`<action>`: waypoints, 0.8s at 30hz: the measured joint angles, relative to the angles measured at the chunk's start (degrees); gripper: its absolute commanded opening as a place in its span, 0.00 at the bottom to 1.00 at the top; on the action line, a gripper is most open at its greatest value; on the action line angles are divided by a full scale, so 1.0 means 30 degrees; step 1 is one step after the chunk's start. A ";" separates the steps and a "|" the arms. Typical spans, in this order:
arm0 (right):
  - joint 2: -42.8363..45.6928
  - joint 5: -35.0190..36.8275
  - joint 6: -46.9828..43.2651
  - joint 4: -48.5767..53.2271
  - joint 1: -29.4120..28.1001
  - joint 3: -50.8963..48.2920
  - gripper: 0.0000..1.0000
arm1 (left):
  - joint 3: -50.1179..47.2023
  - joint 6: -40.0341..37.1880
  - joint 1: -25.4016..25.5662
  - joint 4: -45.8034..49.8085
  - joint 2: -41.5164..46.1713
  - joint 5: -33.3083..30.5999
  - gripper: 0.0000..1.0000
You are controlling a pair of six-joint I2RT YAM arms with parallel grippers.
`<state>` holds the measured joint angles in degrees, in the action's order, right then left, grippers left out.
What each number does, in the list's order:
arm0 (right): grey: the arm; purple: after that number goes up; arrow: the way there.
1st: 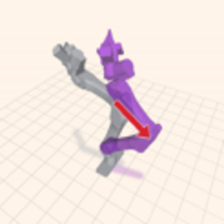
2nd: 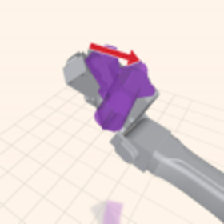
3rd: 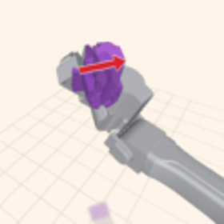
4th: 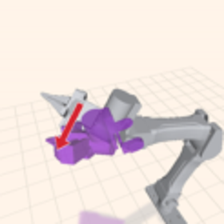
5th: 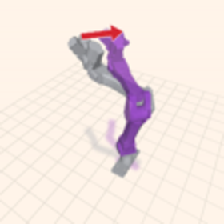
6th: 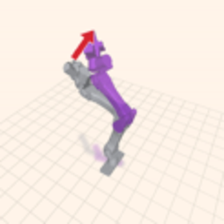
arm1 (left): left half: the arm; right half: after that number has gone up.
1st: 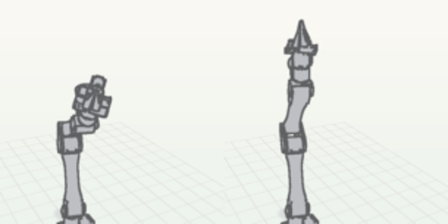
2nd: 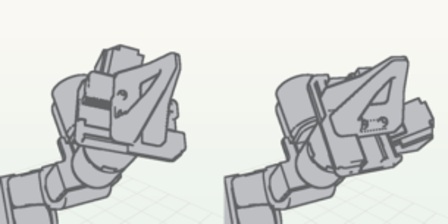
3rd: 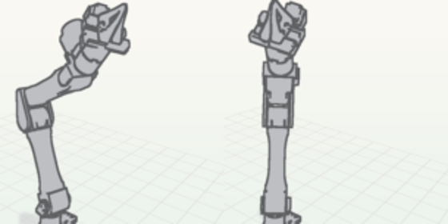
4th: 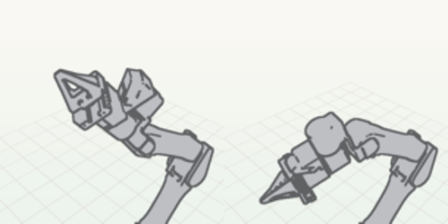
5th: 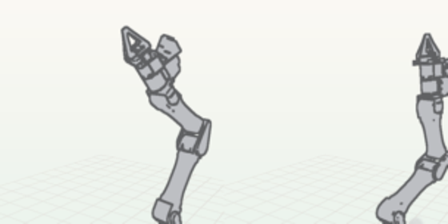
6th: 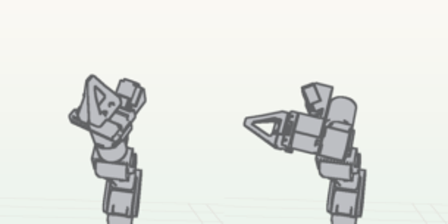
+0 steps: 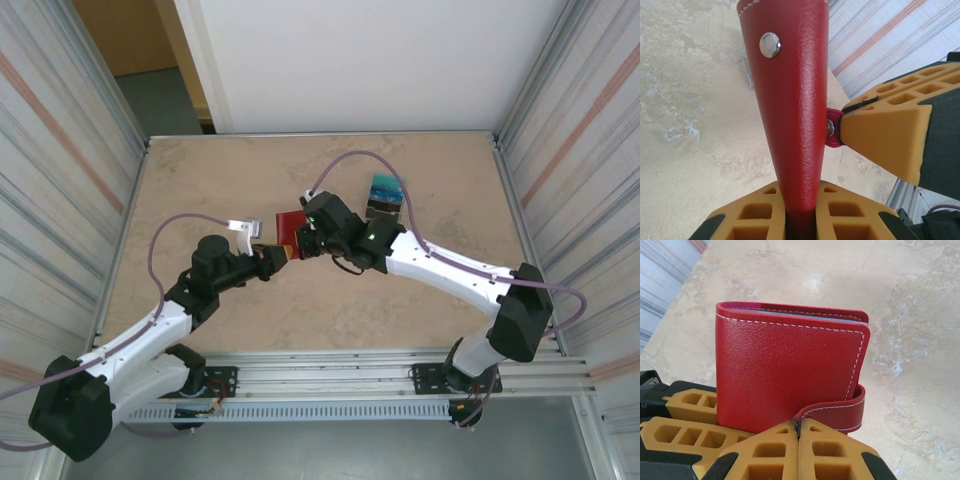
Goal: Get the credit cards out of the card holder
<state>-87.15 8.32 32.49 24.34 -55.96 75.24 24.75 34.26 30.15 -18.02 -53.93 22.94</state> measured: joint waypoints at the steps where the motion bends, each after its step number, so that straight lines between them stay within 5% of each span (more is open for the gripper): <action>1: 0.0117 0.0109 0.0000 -0.0124 -0.0036 -0.0160 0.00 | 0.0000 -0.0007 0.0000 0.0000 0.0000 0.0036 0.00; 14: 0.1290 0.1370 0.0029 -0.0138 0.0022 -0.1450 0.00 | 0.0000 -0.0007 -0.0022 -0.0015 0.0124 -0.0029 0.00; 24: 0.1851 0.0386 0.0160 -0.1122 0.0998 -0.2776 0.33 | 0.0000 -0.0335 -0.0022 -0.0022 0.0532 0.0233 0.00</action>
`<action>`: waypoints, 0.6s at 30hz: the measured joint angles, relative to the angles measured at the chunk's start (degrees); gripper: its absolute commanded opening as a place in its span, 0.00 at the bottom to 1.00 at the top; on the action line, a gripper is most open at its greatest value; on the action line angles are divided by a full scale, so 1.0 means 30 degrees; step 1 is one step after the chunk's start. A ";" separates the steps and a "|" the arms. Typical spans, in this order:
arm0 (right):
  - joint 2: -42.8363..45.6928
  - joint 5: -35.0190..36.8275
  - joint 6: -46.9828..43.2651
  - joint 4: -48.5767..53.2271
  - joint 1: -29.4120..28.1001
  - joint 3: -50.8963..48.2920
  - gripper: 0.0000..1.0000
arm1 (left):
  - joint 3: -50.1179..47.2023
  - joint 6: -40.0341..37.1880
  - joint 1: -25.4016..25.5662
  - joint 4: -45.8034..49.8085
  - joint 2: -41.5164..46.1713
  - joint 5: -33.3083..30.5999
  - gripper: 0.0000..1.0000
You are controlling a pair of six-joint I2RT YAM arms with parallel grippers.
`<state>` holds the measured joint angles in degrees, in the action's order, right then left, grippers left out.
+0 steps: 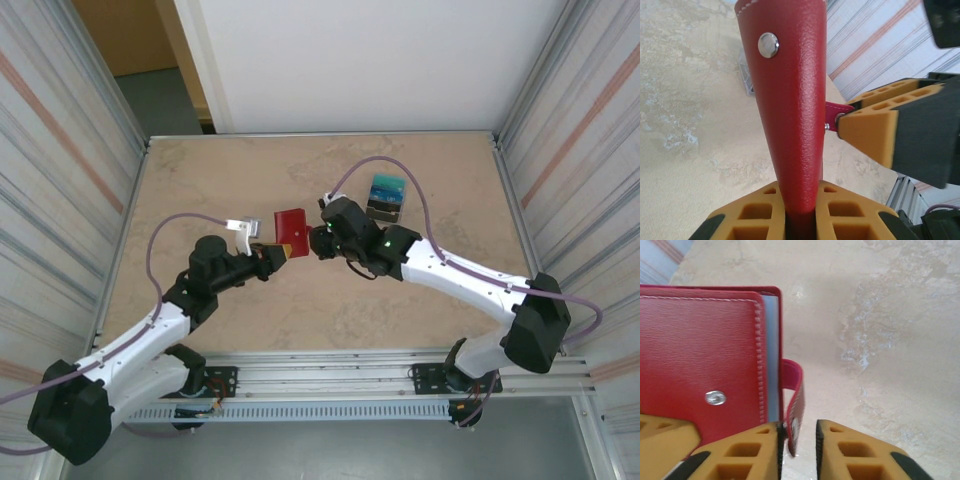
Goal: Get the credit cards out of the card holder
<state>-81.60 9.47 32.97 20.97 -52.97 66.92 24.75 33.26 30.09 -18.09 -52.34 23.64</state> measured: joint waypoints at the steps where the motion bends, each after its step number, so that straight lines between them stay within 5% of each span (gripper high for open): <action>1: 0.0000 -0.0219 -0.0022 -0.0095 0.0175 -0.0146 0.34 | 0.0000 -0.0066 0.0000 -0.0036 0.0066 0.0160 0.00; 8: 0.0474 -0.2994 -0.0015 -0.1719 0.1566 -0.1639 0.40 | 0.0000 -0.0546 -0.0007 -0.0087 0.0175 0.1530 0.00; 18: 0.3009 -1.0703 0.0954 -0.7198 0.5523 -0.5617 0.41 | 0.0102 -0.0437 -0.0299 -0.1173 0.0561 0.3570 0.00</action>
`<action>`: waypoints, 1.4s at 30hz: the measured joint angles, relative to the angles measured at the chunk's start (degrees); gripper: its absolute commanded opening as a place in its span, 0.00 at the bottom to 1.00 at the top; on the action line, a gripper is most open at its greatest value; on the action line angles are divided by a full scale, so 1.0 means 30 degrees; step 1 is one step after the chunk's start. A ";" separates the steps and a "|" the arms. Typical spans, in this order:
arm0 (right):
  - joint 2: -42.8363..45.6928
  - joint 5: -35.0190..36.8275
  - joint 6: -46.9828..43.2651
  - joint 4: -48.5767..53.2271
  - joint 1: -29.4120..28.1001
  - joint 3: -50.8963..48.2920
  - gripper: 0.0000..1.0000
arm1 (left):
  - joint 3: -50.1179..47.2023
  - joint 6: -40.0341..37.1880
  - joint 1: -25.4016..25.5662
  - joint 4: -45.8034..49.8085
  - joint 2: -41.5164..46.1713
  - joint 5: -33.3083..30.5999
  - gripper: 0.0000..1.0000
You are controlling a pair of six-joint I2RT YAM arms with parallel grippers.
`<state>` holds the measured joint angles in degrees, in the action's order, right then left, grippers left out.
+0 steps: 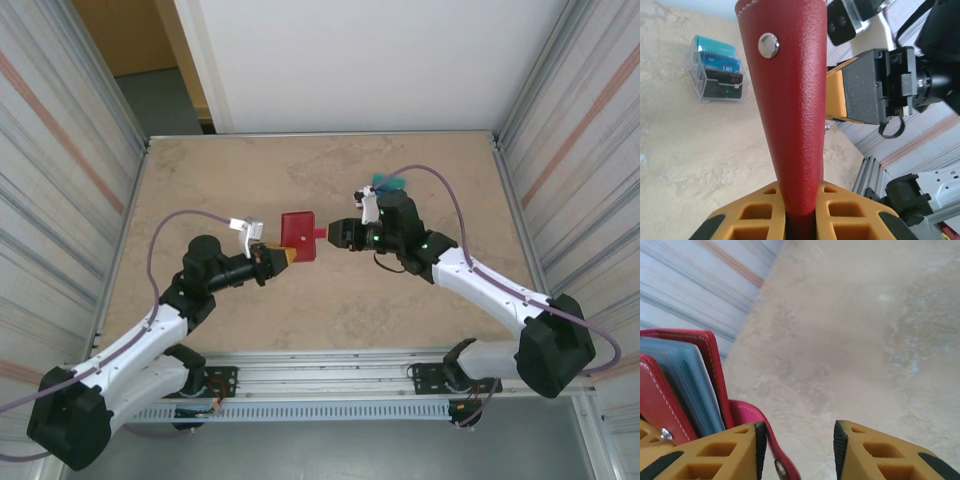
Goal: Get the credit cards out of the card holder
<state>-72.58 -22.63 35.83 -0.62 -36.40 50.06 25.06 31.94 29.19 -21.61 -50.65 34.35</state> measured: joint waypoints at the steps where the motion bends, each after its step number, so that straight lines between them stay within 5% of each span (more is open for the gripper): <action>1: 0.0015 -0.0466 0.0073 -0.0357 0.0066 -0.0080 0.41 | 0.0000 0.0095 -0.0036 -0.0255 0.0022 0.0102 0.00; 11: 0.0109 -0.4000 0.1013 -0.3876 0.0138 -0.0452 0.39 | 0.0000 0.1311 -0.0124 -0.1814 0.0073 0.0554 0.00; 34: -0.0364 -0.5501 0.2055 -0.5974 0.0146 -0.0459 0.13 | -0.0015 0.2455 -0.0226 -0.2965 0.0342 0.0692 0.00; 42: -0.0947 -0.6084 0.2623 -0.7169 0.0240 -0.0466 0.25 | -0.0036 0.2732 -0.0291 -0.3417 0.0321 0.0685 0.00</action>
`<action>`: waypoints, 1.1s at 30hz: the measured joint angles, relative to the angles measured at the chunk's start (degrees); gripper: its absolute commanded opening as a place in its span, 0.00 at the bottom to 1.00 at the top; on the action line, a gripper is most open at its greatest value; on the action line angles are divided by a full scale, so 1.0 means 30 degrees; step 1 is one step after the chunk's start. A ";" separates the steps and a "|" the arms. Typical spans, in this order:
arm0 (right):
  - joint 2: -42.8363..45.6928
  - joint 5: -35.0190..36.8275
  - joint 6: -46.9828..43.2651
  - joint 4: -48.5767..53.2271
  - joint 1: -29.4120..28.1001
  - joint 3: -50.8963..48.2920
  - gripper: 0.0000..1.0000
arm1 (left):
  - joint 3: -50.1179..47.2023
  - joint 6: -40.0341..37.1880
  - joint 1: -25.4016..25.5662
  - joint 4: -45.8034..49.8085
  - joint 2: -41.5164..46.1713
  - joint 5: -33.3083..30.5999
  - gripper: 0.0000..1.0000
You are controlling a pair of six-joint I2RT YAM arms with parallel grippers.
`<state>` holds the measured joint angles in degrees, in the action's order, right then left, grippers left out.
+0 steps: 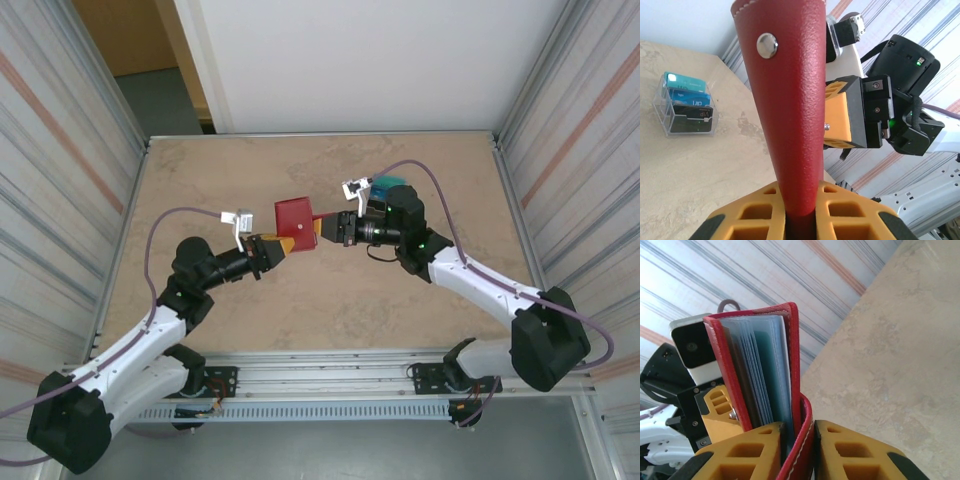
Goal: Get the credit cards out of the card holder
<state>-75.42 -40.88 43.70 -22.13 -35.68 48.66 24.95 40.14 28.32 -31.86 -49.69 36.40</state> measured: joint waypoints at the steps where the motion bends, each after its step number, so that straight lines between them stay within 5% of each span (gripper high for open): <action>1: -0.0073 -0.0080 0.0102 -0.0146 0.0015 0.0000 0.25 | 0.0000 0.0036 -0.0029 -0.0058 0.0000 0.0007 0.00; 10: -0.0153 -0.0321 0.0430 -0.0699 0.0036 -0.0029 0.00 | -0.0073 0.0153 -0.0051 -0.0248 0.0000 -0.0168 0.02; 13: -0.0080 -0.0255 0.0372 -0.0437 0.0022 -0.0029 0.00 | -0.0073 0.0131 -0.0044 0.0117 0.0044 -0.0372 0.38; 17: 0.0255 0.0044 -0.0015 0.1005 -0.0204 -0.0029 0.00 | -0.0073 0.0124 -0.0029 0.0430 0.0058 -0.0729 0.71; 26: 0.0787 0.2011 -0.1115 0.4554 -0.0612 0.0175 0.00 | 0.0109 -0.0080 -0.0022 0.1275 -0.0794 -0.0998 0.97; 33: 0.0787 0.3912 -0.1872 0.6696 -0.1450 0.1246 0.00 | 0.0546 -0.0007 0.0488 0.1311 -0.2492 -0.0998 0.99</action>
<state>-73.06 -29.15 38.09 -2.04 -40.03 52.40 26.59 40.12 29.78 -27.92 -57.17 33.41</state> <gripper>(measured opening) 0.089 0.985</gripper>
